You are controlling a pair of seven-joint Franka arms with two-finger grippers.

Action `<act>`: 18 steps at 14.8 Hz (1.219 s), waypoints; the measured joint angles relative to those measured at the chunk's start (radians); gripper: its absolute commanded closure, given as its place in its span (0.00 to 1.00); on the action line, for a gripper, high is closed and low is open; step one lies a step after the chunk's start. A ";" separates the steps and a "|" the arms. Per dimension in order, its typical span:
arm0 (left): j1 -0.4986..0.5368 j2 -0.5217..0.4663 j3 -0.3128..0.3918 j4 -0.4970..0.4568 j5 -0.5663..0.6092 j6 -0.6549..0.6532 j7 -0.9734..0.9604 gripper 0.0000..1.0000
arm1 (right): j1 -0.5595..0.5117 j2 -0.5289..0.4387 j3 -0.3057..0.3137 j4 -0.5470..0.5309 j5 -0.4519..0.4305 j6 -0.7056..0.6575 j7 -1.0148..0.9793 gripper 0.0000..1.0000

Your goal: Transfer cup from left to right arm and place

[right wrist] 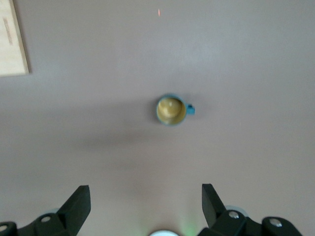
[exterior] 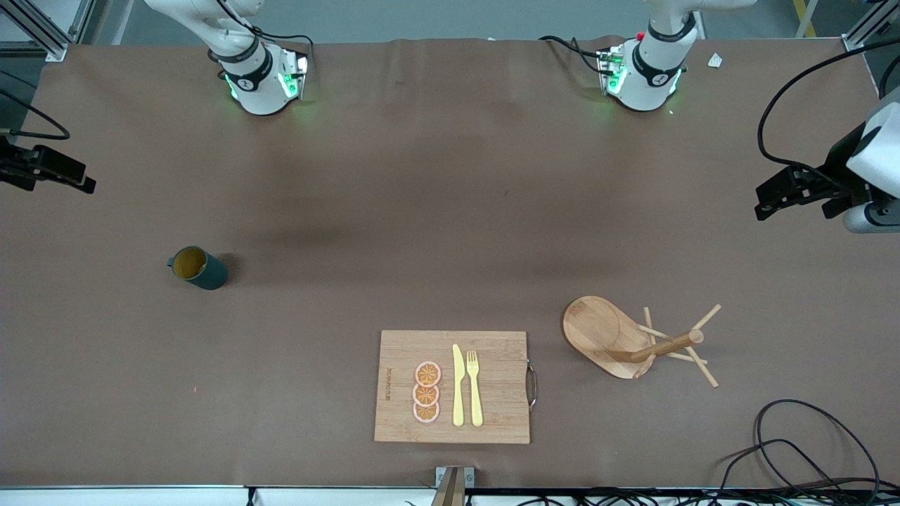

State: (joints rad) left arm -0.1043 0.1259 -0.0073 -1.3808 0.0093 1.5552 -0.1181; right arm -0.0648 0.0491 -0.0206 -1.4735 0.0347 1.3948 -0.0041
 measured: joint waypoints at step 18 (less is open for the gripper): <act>0.000 0.000 0.000 0.000 0.000 0.000 0.000 0.00 | 0.039 -0.125 -0.005 -0.038 -0.031 -0.092 0.001 0.00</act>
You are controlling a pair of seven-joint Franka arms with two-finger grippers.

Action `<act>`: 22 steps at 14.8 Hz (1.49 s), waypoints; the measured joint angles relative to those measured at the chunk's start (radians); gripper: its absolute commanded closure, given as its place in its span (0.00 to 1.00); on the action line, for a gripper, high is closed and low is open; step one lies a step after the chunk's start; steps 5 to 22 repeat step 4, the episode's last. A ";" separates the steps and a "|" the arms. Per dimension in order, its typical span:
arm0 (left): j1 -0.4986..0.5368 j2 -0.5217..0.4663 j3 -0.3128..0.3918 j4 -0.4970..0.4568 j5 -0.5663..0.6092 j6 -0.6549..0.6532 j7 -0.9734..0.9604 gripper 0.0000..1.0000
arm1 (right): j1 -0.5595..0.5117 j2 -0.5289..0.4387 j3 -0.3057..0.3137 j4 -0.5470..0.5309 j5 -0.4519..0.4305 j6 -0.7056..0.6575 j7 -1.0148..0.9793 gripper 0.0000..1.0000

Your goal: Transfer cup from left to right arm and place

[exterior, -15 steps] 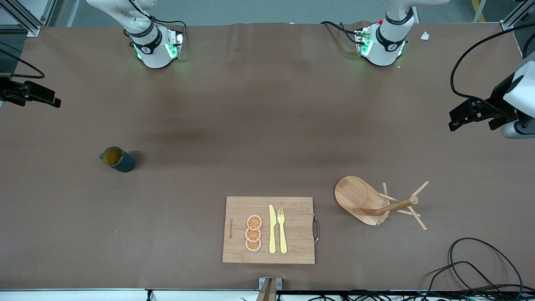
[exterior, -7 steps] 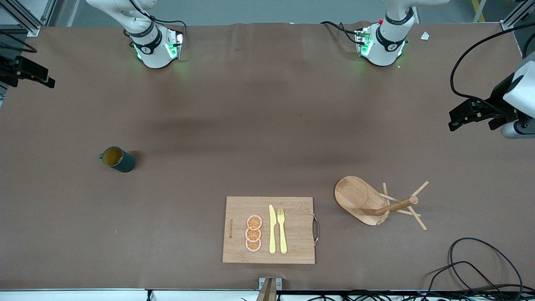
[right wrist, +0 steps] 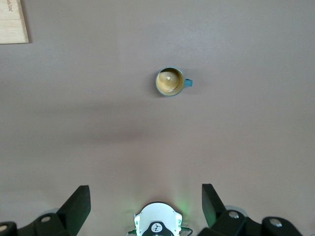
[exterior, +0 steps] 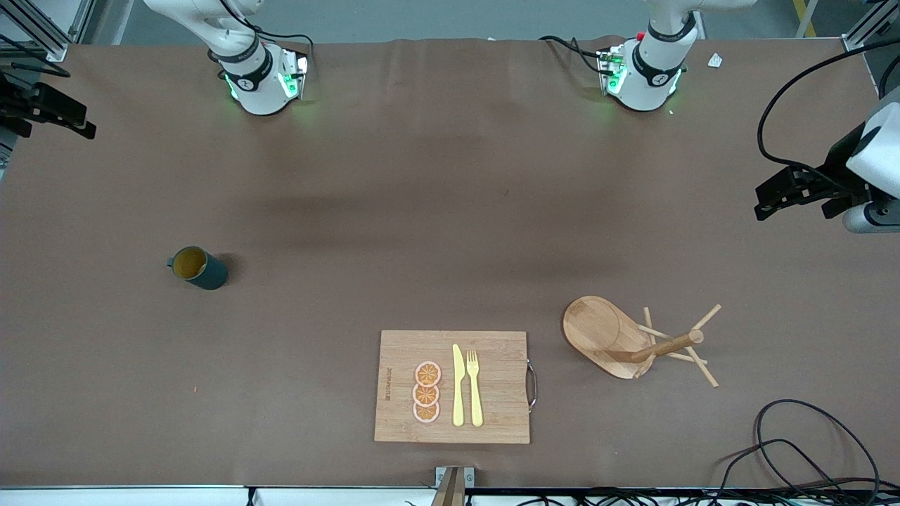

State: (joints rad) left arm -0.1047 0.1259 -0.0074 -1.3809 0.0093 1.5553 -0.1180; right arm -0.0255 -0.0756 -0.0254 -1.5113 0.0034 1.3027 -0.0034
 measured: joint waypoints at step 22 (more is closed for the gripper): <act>0.000 0.000 0.000 0.000 0.000 0.000 0.000 0.00 | 0.000 0.000 -0.001 -0.001 0.001 0.013 0.000 0.00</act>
